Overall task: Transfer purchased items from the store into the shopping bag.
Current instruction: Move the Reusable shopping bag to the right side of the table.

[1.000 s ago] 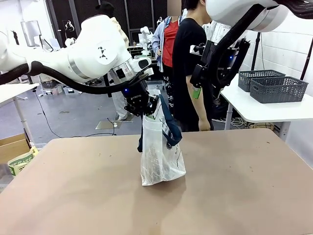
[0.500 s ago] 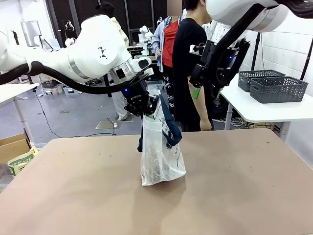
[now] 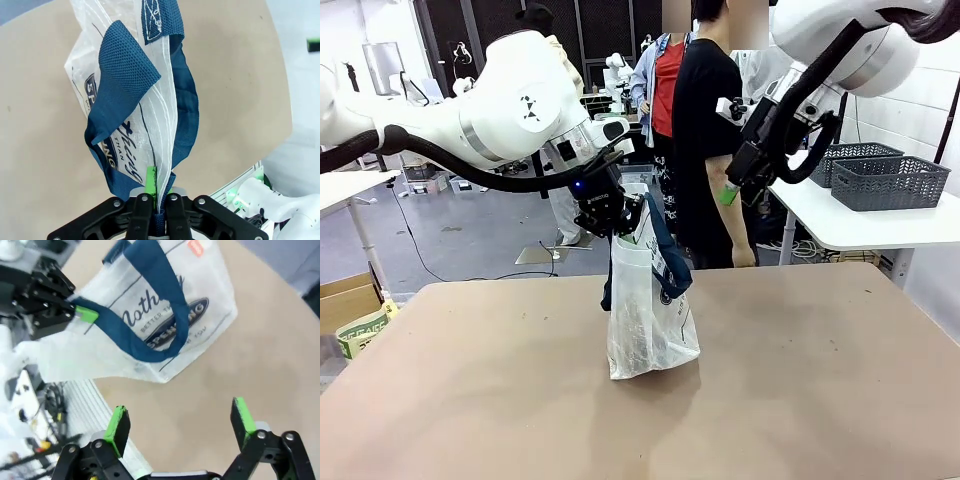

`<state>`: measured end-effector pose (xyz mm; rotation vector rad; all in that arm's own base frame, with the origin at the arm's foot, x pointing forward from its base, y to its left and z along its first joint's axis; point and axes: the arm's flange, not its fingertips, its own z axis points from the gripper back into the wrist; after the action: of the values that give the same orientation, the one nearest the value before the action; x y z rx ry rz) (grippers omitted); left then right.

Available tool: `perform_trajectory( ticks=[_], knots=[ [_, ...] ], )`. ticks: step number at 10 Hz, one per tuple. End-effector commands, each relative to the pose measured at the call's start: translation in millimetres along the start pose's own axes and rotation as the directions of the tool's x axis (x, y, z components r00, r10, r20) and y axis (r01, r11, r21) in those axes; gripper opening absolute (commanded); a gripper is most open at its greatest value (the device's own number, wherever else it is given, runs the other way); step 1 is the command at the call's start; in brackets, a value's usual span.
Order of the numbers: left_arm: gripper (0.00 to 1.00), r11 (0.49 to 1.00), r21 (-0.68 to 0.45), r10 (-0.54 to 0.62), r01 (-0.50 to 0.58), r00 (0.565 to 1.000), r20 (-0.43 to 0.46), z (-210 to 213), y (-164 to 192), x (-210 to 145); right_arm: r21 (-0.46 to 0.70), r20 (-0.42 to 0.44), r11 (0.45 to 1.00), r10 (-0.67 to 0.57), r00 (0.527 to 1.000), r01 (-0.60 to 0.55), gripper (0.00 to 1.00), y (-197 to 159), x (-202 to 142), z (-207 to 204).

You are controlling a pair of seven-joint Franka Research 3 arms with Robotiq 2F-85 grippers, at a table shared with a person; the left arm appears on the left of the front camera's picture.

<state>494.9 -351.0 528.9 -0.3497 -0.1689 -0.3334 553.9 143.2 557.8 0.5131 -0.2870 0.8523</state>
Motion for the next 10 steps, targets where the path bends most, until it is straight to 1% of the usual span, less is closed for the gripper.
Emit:
perform_trajectory(
  ticks=[1,2,3,4,5,6,7,8,9,10],
  knots=[
    [0.00,1.000,-0.010,0.003,-0.004,1.000,-0.006,1,1,-1,0.125,0.170,0.979,0.137,0.976,-0.159,1.00,-22,-7,18],
    [0.00,1.000,-0.010,0.003,-0.004,1.000,-0.006,1,1,-1,0.130,0.194,0.977,0.143,0.971,-0.170,1.00,-31,-12,27],
    [0.00,1.000,-0.010,0.003,-0.004,1.000,-0.006,1,1,-1,0.069,0.217,0.984,0.147,0.965,-0.165,1.00,-42,-18,36],
    [0.00,1.000,-0.010,0.003,-0.004,1.000,-0.006,1,1,-1,0.036,0.251,0.986,0.150,0.956,-0.164,1.00,-48,-24,46],
    [0.00,1.000,-0.010,0.003,-0.004,1.000,-0.006,1,1,-1,0.016,0.248,0.984,0.166,0.954,-0.175,1.00,-49,-30,56],
    [0.00,1.000,-0.010,0.003,-0.004,1.000,-0.006,1,1,-1,0.001,0.225,0.981,0.189,0.956,-0.194,1.00,-48,-35,65],
    [0.00,1.000,-0.010,0.003,-0.004,1.000,-0.006,1,1,-1,-0.013,0.216,0.982,0.189,0.958,-0.191,1.00,-44,-41,77],
    [0.00,1.000,-0.010,0.003,-0.004,1.000,-0.006,1,1,-1,-0.021,0.215,0.984,0.179,0.960,-0.179,1.00,-42,-43,82],
    [0.00,1.000,-0.010,0.003,-0.004,1.000,-0.006,1,1,-1,0.001,0.187,0.985,0.170,0.968,-0.173,1.00,-40,-40,80],
    [0.00,1.000,-0.010,0.003,-0.004,1.000,-0.006,1,1,-1,-0.017,0.233,0.985,0.168,0.958,-0.169,1.00,-48,-36,81]
  ],
)
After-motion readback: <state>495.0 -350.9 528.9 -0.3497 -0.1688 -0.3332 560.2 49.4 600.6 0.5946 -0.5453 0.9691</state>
